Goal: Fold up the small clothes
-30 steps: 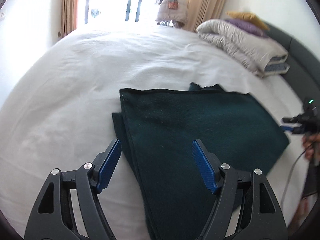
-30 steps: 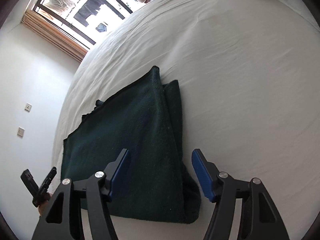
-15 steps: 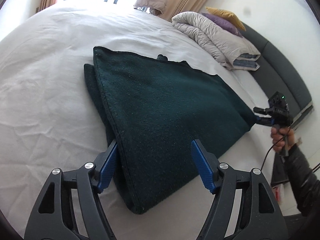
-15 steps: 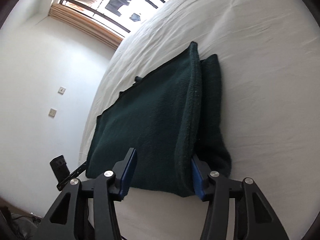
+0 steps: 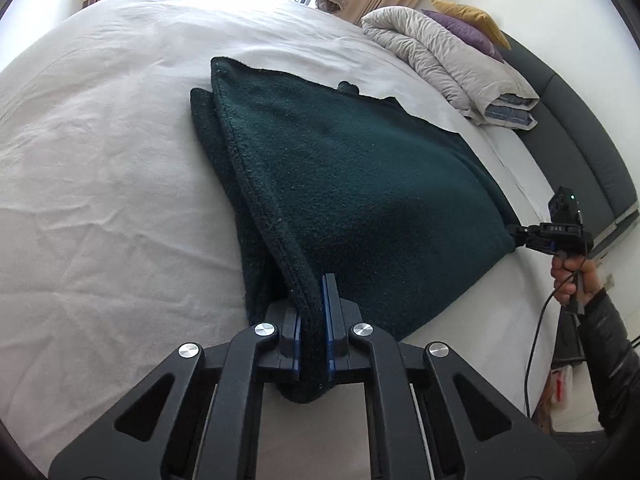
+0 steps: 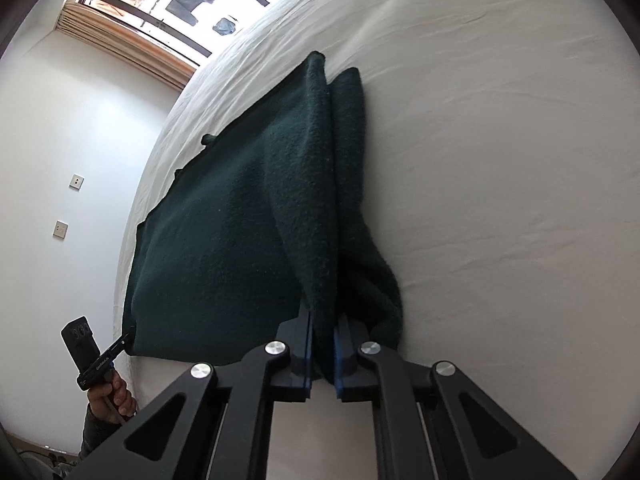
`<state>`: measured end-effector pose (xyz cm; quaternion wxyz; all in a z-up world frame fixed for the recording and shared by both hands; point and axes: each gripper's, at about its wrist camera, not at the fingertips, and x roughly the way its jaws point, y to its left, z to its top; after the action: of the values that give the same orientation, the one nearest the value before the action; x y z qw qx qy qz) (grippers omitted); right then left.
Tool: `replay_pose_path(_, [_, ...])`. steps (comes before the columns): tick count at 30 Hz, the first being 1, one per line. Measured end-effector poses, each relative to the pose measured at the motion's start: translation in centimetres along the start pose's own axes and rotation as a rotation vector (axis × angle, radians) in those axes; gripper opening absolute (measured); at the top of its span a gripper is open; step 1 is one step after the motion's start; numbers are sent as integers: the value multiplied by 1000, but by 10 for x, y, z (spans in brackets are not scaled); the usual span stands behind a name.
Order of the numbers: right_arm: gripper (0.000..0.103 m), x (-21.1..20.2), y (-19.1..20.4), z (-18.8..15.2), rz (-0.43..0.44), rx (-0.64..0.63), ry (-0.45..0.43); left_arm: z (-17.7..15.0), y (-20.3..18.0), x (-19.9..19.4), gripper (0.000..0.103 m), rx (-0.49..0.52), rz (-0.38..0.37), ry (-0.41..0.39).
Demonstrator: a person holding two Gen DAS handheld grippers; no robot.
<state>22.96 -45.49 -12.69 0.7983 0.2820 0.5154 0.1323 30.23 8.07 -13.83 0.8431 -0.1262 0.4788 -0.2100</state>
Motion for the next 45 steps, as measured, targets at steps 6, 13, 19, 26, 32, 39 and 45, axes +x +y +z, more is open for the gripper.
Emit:
replay_pose_path(6, [7,-8,-9,-12,-12,30,-45,-11,8,-2,4,-29,-15,-6])
replay_pose_path(13, [6,-9,-31,-17,49,95,-75,-14,8,-6,4,-38,-20,-12])
replay_pose_path(19, [4,-5,-32,-15,63,123,-91,-23,6,-7,4,-24,-9,-22])
replay_pose_path(26, [44,-13,-24,-11,99,166,-166,-27,1,-20,7,6,-8,-39])
replay_pose_path(32, [69,-55,6,-6,-86,97,-343,-21,-19,-49,7,71,67,-56])
replay_pose_path(39, [56,18,103,21,150,-97,-242,50,-110,-31,7,298,120,-112])
replay_pose_path(45, [55,111,134,52,207,-87,-133,80,-134,2,7,283,211,-137])
